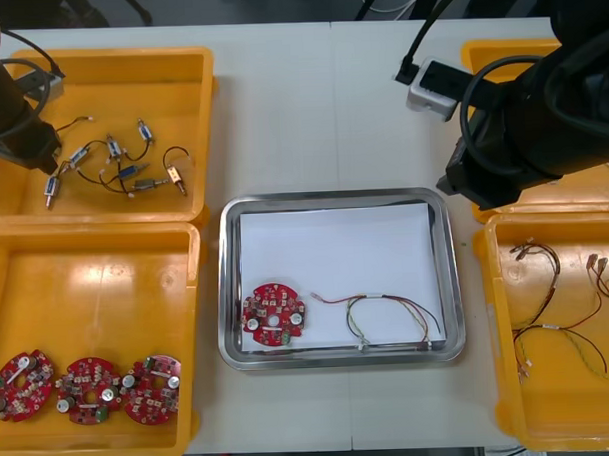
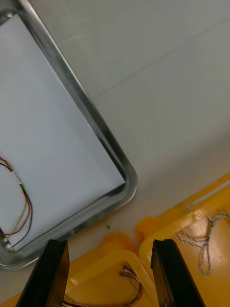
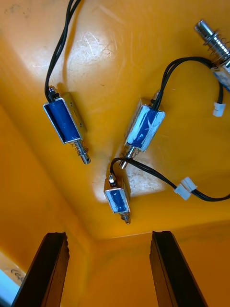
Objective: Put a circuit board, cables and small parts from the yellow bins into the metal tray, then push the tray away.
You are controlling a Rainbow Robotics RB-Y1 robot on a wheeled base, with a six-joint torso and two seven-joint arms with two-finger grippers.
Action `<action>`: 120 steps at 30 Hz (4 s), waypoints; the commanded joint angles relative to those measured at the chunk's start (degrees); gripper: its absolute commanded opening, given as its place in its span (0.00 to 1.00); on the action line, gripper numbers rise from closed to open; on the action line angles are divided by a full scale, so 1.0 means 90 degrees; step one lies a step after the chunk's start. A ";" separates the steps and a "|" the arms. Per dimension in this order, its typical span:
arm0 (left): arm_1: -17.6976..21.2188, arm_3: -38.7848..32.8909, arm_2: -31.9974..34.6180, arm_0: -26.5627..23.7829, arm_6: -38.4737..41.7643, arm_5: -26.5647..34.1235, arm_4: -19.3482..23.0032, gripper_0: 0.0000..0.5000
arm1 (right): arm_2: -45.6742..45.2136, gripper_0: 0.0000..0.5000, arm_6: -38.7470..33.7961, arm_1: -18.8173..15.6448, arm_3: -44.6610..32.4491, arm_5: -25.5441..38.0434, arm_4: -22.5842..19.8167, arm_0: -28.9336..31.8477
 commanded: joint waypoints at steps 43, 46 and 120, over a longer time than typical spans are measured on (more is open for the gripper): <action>-0.0258 0.0837 -0.0401 0.0095 -0.1010 -0.1347 0.0213 1.00 | -0.2989 1.00 0.1852 -0.0884 0.5460 -0.0701 0.1378 -0.0088; -0.0200 0.0837 -0.0401 0.0134 -0.1020 -0.1337 0.0281 1.00 | -0.2998 1.00 0.2077 -0.0894 0.5938 -0.0964 0.1427 -0.0293; 0.0552 -0.3479 -0.0401 0.0593 0.1344 0.1915 0.0838 0.00 | -0.1953 1.00 0.1940 -0.0132 1.1456 -0.6101 0.1563 -0.2051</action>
